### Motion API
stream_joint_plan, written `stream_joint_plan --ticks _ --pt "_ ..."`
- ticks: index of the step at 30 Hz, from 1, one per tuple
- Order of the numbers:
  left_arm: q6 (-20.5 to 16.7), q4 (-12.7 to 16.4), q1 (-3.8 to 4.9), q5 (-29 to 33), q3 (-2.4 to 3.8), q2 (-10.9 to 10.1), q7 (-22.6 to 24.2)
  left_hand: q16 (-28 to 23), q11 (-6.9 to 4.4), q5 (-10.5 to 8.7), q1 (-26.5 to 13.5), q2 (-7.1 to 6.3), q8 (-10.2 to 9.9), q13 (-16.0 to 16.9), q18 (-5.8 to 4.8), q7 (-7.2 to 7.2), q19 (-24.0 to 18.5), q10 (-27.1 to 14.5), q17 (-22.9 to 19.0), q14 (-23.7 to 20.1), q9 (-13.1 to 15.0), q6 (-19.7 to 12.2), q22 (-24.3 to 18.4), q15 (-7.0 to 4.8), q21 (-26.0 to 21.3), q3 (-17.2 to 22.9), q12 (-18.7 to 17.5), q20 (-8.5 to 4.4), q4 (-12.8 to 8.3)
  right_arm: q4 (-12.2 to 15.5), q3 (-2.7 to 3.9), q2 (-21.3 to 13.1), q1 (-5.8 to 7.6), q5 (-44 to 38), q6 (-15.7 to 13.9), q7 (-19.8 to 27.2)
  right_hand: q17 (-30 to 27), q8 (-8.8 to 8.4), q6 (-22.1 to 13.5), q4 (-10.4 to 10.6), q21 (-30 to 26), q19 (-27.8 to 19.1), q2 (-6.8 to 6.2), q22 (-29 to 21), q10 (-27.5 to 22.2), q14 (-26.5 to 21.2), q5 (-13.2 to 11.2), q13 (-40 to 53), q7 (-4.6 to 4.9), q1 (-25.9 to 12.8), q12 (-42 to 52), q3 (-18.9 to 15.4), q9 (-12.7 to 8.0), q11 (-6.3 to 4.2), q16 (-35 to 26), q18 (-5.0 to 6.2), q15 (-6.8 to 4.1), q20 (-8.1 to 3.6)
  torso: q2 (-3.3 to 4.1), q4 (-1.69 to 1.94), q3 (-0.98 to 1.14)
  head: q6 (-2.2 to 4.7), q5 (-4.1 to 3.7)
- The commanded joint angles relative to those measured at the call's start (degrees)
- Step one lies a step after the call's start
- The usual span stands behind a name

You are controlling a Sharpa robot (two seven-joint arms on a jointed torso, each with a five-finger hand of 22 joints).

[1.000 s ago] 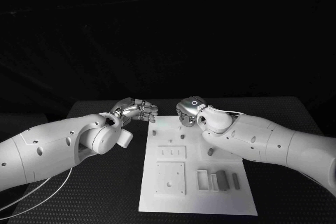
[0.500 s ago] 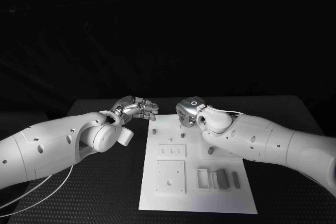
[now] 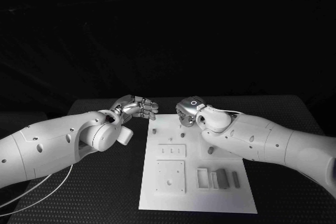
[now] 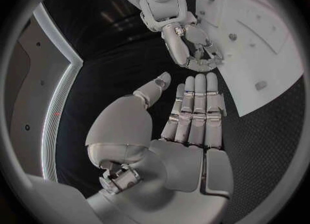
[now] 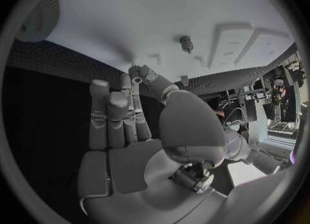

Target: Assemble the parts on the task board

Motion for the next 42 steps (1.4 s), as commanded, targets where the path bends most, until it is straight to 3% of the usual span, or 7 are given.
stream_joint_plan --ticks 1,7,17,24,32,37,42 --pt "0.73 0.17 0.12 0.31 0.06 0.03 0.37 -0.23 0.12 -0.04 -0.59 -0.14 -0.3 0.07 0.17 0.29 -0.27 -0.13 0.11 0.18 0.09 -0.05 0.1 0.25 -0.26 -0.1 -0.34 0.15 0.18 0.02 -0.08 0.19 -0.1 -0.24 0.57 0.24 0.06 0.25 0.49 0.08 0.29 -0.1 0.3 1.36 0.9 -0.3 0.24 0.48 0.07 0.53 0.08 0.29 0.11 0.08 0.2 3.93 -0.34 -0.29 0.0 -0.02 0.0 -0.05 0.08" --pt "0.8 0.24 0.19 0.31 0.06 0.06 0.36 -0.27 0.13 -0.04 -0.6 -0.15 -0.32 0.1 0.17 0.29 -0.27 -0.14 0.14 0.19 0.1 -0.05 0.11 0.25 -0.28 -0.1 -0.36 0.15 0.17 -0.64 -0.09 0.52 -0.1 0.9 0.41 0.87 -0.08 -0.13 0.17 0.11 0.15 -0.56 0.07 1.26 0.52 -0.68 0.23 0.46 0.18 0.32 -0.31 0.35 0.2 0.27 -0.03 3.93 -0.15 -0.12 0.01 -0.06 -0.03 0.01 0.1" --pt "0.76 0.3 0.35 0.31 0.06 0.02 0.32 -0.31 0.13 -0.04 -0.6 -0.17 -0.33 0.13 0.17 0.29 -0.27 -0.13 0.18 0.19 0.11 -0.05 0.12 0.25 -0.29 -0.11 -0.4 0.15 0.17 -1.48 -0.37 0.96 -0.1 2.2 2.55 1.24 -1.28 -2.01 -2.28 0.24 -0.85 -1.82 -1.59 1.01 -1.92 -1.55 0.23 0.11 1.14 -0.71 -1.87 0.41 0.23 1.48 -1.4 3.93 1.03 0.55 0.1 0.02 0.0 -0.15 0.11" --pt "0.73 0.32 0.44 0.31 0.06 -0.02 0.32 -0.35 0.13 -0.04 -0.6 -0.19 -0.35 0.15 0.17 0.29 -0.27 -0.14 0.21 0.2 0.12 -0.06 0.13 0.26 -0.31 -0.12 -0.43 0.16 0.16 -1.78 -0.56 0.89 -0.1 3.33 1.66 1.1 -2.45 -4.58 -6.42 0.54 -1.81 -2.45 -3.65 0.88 -6.58 -2.35 0.25 -0.82 3.01 -2.38 -2.15 0.51 -0.31 3.09 -2.35 3.93 2.59 0.86 0.06 -0.06 -0.01 -0.29 0.21" --pt "0.86 0.3 0.47 0.31 0.05 -0.04 0.3 -0.4 0.14 -0.03 -0.57 -0.18 -0.37 0.19 0.18 0.3 -0.27 -0.14 0.26 0.21 0.13 -0.07 0.14 0.26 -0.32 -0.1 -0.47 0.15 0.15 -1.67 -0.58 0.67 -0.09 3.64 0.32 0.87 -3.32 -5.5 -8.05 0.75 -2.24 -2.71 -4.75 0.95 -8.84 -2.5 0.23 -1.35 3.74 -2.97 -2.02 1.0 -0.52 3.84 -2.61 3.93 3.32 1.08 0.04 -0.07 0.03 -0.3 0.2" --pt "0.82 0.19 0.47 0.31 0.05 -0.12 0.31 -0.43 0.14 -0.04 -0.55 -0.19 -0.38 0.21 0.18 0.3 -0.28 -0.15 0.29 0.21 0.14 -0.08 0.15 0.27 -0.34 -0.1 -0.5 0.16 0.13 0.21 -0.57 -0.71 -0.08 3.84 -1.45 0.81 -3.38 -5.52 -8.09 0.79 -2.28 -2.73 -4.82 0.96 -8.92 -2.53 0.23 -1.37 3.77 -3.02 -1.99 1.06 -0.51 3.87 -2.61 3.93 3.35 1.11 0.05 -0.07 0.03 -0.33 0.19" --pt "0.74 0.01 0.49 0.31 0.05 -0.45 0.37 -0.46 0.15 -0.04 -0.56 -0.22 -0.4 0.23 0.17 0.31 -0.28 -0.15 0.32 0.21 0.15 -0.09 0.16 0.27 -0.35 -0.11 -0.53 0.17 0.13 5.33 -0.5 -4.41 0.45 4.24 -3.0 0.49 -3.48 -5.45 -8.0 0.88 -2.18 -2.46 -5.07 1.02 -8.91 -2.29 0.23 -1.36 3.74 -3.06 -1.85 1.21 -0.44 3.86 -2.42 3.93 3.35 1.06 0.03 -0.23 0.04 -0.09 0.33"
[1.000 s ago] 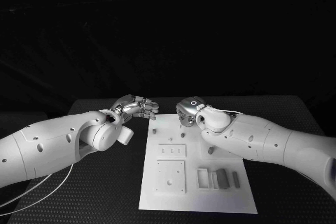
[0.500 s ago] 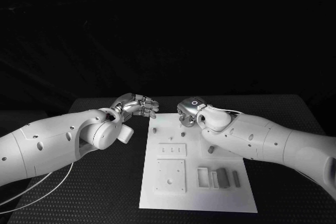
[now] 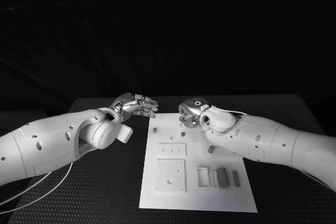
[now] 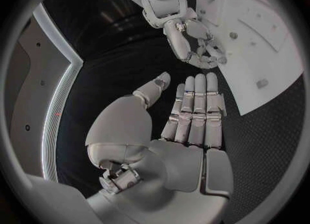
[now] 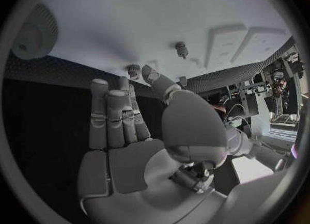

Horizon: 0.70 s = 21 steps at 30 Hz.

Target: Assemble the parts on the task board

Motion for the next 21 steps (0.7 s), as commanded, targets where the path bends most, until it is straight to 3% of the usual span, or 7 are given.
stream_joint_plan --ticks 1,7,11,12,19,21 --pt "0.69 -0.04 0.14 0.29 0.06 -0.09 0.47 -0.25 0.15 -0.04 -0.32 0.01 -0.4 0.08 0.18 0.31 -0.28 -0.15 0.07 0.21 0.07 -0.09 0.08 0.27 -0.36 -0.11 -0.31 0.17 0.13 2.54 0.1 -1.86 0.51 0.43 -2.34 -0.06 -0.14 -0.11 -0.12 0.13 -0.21 0.15 -0.72 1.01 -0.74 0.29 -0.23 -0.07 -0.04 -0.17 0.15 0.46 0.02 0.25 -0.09 3.84 0.25 0.0 -0.02 -0.16 0.01 0.27 0.11" --pt "1.08 0.51 0.27 0.22 0.07 -0.84 1.4 -0.33 0.12 -0.03 -0.13 0.06 -0.38 0.16 0.2 0.27 -0.28 -0.08 0.16 0.24 0.11 -0.02 0.11 0.26 -0.39 -0.03 -0.34 0.16 0.01 9.48 0.84 -8.26 3.21 7.08 -0.85 3.2 -0.3 -0.07 -0.09 0.35 -0.07 0.54 -1.0 1.05 -0.72 0.62 -0.22 -0.05 -0.06 -0.33 0.22 0.63 0.1 0.24 0.13 3.84 0.23 -0.14 0.03 -0.28 0.05 0.61 0.34" --pt "2.25 0.45 0.48 0.22 0.08 -1.23 2.57 -0.41 0.12 -0.04 -0.08 0.01 -0.39 0.21 0.18 0.26 -0.32 -0.06 0.21 0.21 0.14 0.01 0.12 0.28 -0.43 -0.04 -0.38 0.19 -0.06 12.02 0.96 -11.75 4.46 8.86 2.51 3.56 -0.46 -0.2 -0.36 0.56 -0.2 0.37 -1.17 1.04 -0.9 0.42 -0.24 -0.09 -0.02 -0.64 0.16 0.69 0.08 0.3 0.06 3.84 0.3 -0.09 0.05 -0.66 0.12 0.95 0.11" --pt "3.1 0.39 0.53 0.13 0.09 -1.29 3.08 -0.47 0.13 -0.05 -0.19 -0.02 -0.4 0.24 0.16 0.25 -0.34 -0.07 0.24 0.18 0.15 0.0 0.13 0.3 -0.46 -0.1 -0.41 0.21 -0.02 12.47 1.08 -12.63 4.54 9.02 4.84 3.59 -0.51 -0.24 -0.45 0.69 -0.25 0.3 -1.3 1.03 -0.95 0.35 -0.25 -0.1 0.0 -0.81 0.15 0.69 0.08 0.34 0.05 3.84 0.33 -0.05 0.05 -0.77 0.15 1.06 0.04" --pt "3.83 0.3 0.69 -0.38 0.12 -1.5 3.6 -0.8 0.2 -0.23 -1.16 -0.63 -0.58 0.4 0.12 0.26 -0.48 -0.08 0.48 0.03 0.22 -0.24 0.18 0.4 -0.63 -0.81 -0.63 0.29 0.27 11.43 1.46 -15.96 5.0 12.31 10.13 3.73 -0.94 -0.74 -1.55 2.87 -0.73 -0.4 -3.21 1.03 0.25 -0.52 -0.25 0.92 -0.11 -2.45 0.84 0.89 -0.01 -0.15 0.04 3.84 -0.11 0.25 0.02 -1.41 0.37 1.29 0.2" --pt "3.73 0.33 0.7 -0.38 0.12 -1.61 3.54 -0.82 0.19 -0.23 -1.21 -0.61 -0.58 0.42 0.13 0.26 -0.48 -0.07 0.51 0.03 0.23 -0.24 0.19 0.4 -0.64 -0.84 -0.65 0.29 0.3 9.79 1.49 -16.05 5.0 13.98 12.04 3.61 -1.08 -1.03 -2.22 3.68 -0.89 -0.7 -3.94 1.06 0.36 -0.9 -0.27 1.29 -0.15 -2.86 0.9 0.98 -0.08 -0.19 0.09 3.84 -0.1 0.37 0.04 -1.34 0.41 1.31 0.13"
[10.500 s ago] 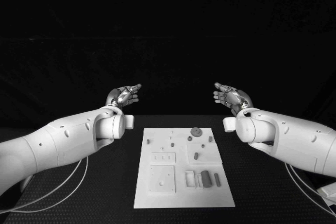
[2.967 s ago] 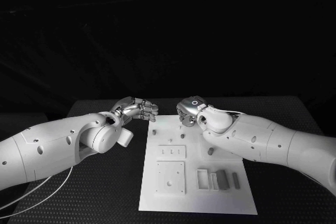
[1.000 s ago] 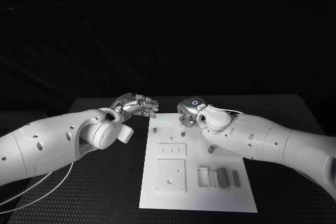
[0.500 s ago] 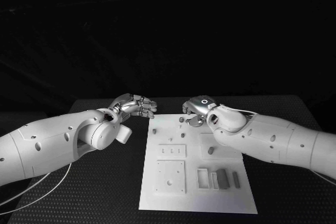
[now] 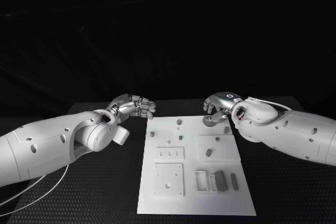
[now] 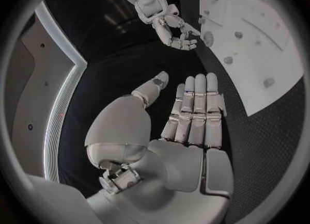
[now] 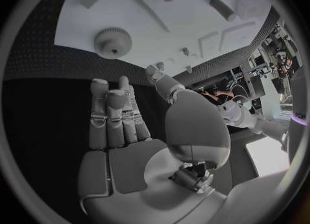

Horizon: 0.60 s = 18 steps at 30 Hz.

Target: Assemble the parts on the task board

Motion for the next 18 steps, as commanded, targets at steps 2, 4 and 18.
stream_joint_plan --ticks 2,4,18 --pt "1.64 0.17 0.11 -0.24 0.06 -0.11 1.49 -0.21 0.19 -0.23 -0.54 0.08 -0.37 0.09 0.13 0.27 -0.27 -0.06 0.12 0.04 0.1 -0.25 0.07 0.39 -0.22 -0.31 -0.35 0.09 0.09 -2.48 0.04 0.12 0.01 3.2 7.42 0.89 -0.18 -0.78 -1.44 1.54 -0.54 -0.9 -1.21 1.11 0.42 -1.19 -0.27 0.69 0.07 -0.71 0.22 0.06 -0.26 -0.15 0.11 3.84 -0.13 0.24 0.03 -0.17 0.14 0.07 -0.21" --pt "1.49 0.05 0.11 -0.24 0.06 -0.04 1.27 -0.21 0.18 -0.23 -0.56 0.09 -0.38 0.1 0.14 0.27 -0.26 -0.06 0.13 0.04 0.11 -0.25 0.08 0.39 -0.23 -0.32 -0.36 0.09 0.1 -3.6 0.03 0.31 0.01 2.94 7.71 0.97 -0.21 -0.89 -1.91 2.27 -0.6 -1.24 -1.89 1.17 1.16 -1.71 -0.29 1.55 0.09 -0.79 0.74 0.1 -0.27 -0.47 0.34 3.84 -0.44 0.37 0.04 -0.05 0.08 0.06 -0.4" --pt "2.0 -0.57 0.1 -0.25 0.05 0.56 0.89 -0.36 0.24 -0.23 -0.79 0.17 -0.51 0.18 0.19 0.48 -0.25 -0.17 0.33 0.07 0.17 -0.47 0.14 0.42 -0.28 -0.48 -0.56 0.11 0.23 -10.99 0.04 4.36 -0.61 4.93 6.76 2.67 -0.04 -0.92 -3.87 4.36 2.25 -0.94 -2.31 1.38 -3.54 -2.67 -0.34 44.35 -1.43 0.71 30.78 -2.0 0.13 -4.01 6.02 3.84 -3.76 -0.28 0.05 0.29 0.06 0.29 -0.91"
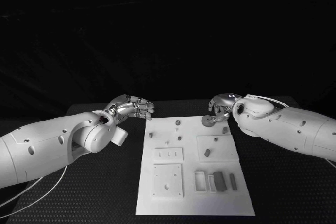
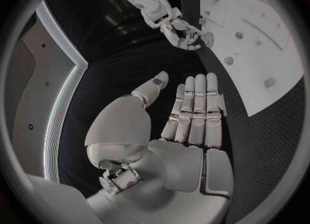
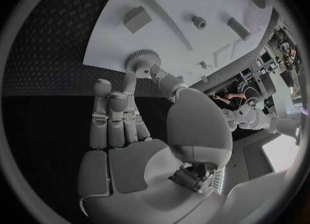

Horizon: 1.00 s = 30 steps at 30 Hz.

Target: Assemble the parts on the task board

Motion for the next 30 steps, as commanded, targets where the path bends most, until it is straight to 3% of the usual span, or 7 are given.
stream_joint_plan --ticks 1,2,5,9,18,23,30 --pt "1.19 -0.07 0.07 -0.17 0.05 0.23 0.56 -0.36 0.24 -0.23 -0.58 -0.05 -0.28 0.08 0.19 0.28 -0.25 -0.17 0.07 0.06 0.06 -0.27 0.09 0.42 -0.29 -0.32 -0.24 0.11 0.07 -0.92 0.01 0.84 -0.34 1.81 0.5 1.8 1.01 0.05 0.12 -0.03 1.02 0.27 0.15 1.39 -1.56 0.26 -0.18 7.52 -0.11 0.44 7.63 -0.4 -0.07 -0.01 2.28 0.76 -0.52 -0.62 0.01 0.13 -0.05 0.04 -0.16" --pt "1.2 -0.12 0.07 -0.17 0.05 0.28 0.56 -0.37 0.24 -0.23 -0.59 -0.05 -0.28 0.08 0.19 0.28 -0.25 -0.17 0.08 0.07 0.06 -0.28 0.09 0.42 -0.29 -0.32 -0.24 0.11 0.07 -1.38 0.01 1.15 -0.41 1.94 0.52 1.93 2.16 0.02 0.11 -0.02 1.34 0.11 0.21 1.32 -2.59 0.08 -0.18 11.13 -0.01 0.29 11.8 -0.39 -0.07 -0.14 4.15 0.76 -0.89 -0.65 0.0 0.09 -0.07 -0.02 -0.14" --pt "1.19 -0.01 0.07 -0.17 0.05 0.26 0.47 -0.38 0.24 -0.23 -0.6 -0.03 -0.29 0.09 0.2 0.29 -0.25 -0.17 0.1 0.07 0.07 -0.29 0.1 0.42 -0.3 -0.33 -0.25 0.11 0.08 -2.07 0.01 1.46 -0.64 2.21 1.2 2.12 5.05 0.08 0.26 -0.3 3.16 0.52 0.82 1.45 -4.19 -0.61 -0.14 18.61 -0.34 0.24 21.85 -0.4 0.0 -0.29 8.36 0.76 -0.61 -1.08 0.02 0.08 -0.07 -0.07 -0.13" --pt "1.21 0.04 0.07 -0.18 0.05 0.22 0.4 -0.4 0.25 -0.23 -0.62 -0.03 -0.3 0.1 0.2 0.3 -0.26 -0.18 0.12 0.07 0.08 -0.31 0.1 0.42 -0.31 -0.34 -0.27 0.11 0.09 -2.53 0.01 1.55 -0.87 2.66 2.06 2.34 6.87 0.53 1.0 -0.57 4.88 0.48 1.57 1.41 -4.87 -0.84 -0.14 21.83 -0.55 -0.02 28.03 -0.17 0.25 -0.38 11.13 0.76 -0.77 -1.49 0.09 0.06 -0.09 -0.19 -0.25" --pt "1.05 0.2 0.07 -0.19 0.05 0.06 0.25 -0.43 0.25 -0.23 -0.61 0.0 -0.32 0.13 0.22 0.31 -0.25 -0.18 0.16 0.08 0.1 -0.33 0.12 0.42 -0.32 -0.35 -0.3 0.11 0.08 -3.64 0.01 2.23 -1.45 2.21 2.5 2.59 9.21 1.17 2.21 -1.01 5.98 0.46 2.86 1.35 -5.03 0.1 -0.14 22.58 -0.44 -0.09 31.02 0.18 0.63 -0.31 12.51 0.76 -0.73 -1.81 0.07 -0.11 -0.07 -0.64 0.08" --pt "1.08 0.28 0.07 -0.19 0.05 -0.06 0.05 -0.44 0.25 -0.23 -0.61 0.01 -0.32 0.14 0.22 0.31 -0.25 -0.18 0.18 0.08 0.11 -0.34 0.13 0.42 -0.32 -0.36 -0.31 0.11 0.09 -4.17 0.01 2.39 -1.81 2.2 3.15 3.08 10.88 1.69 3.39 -2.1 6.6 0.48 4.46 1.34 -5.05 0.99 -0.15 22.55 -0.25 0.13 32.19 0.16 0.91 -0.1 13.16 0.76 -0.48 -1.97 0.03 0.05 -0.04 -0.8 -0.02" --pt "1.03 0.31 0.07 -0.25 0.05 -0.05 0.03 -0.46 0.25 -0.23 -0.62 0.01 -0.32 0.16 0.23 0.31 -0.25 -0.17 0.21 0.09 0.13 -0.34 0.14 0.42 -0.33 -0.37 -0.33 0.12 0.09 -3.7 0.01 2.41 -1.94 2.2 4.3 3.55 11.36 2.08 4.64 -3.62 7.04 0.27 6.25 1.29 -5.25 1.17 -0.14 22.11 -0.2 -0.08 32.9 -0.04 1.08 -0.04 13.37 0.76 -0.41 -1.98 0.02 -0.1 -0.06 -1.03 0.29"
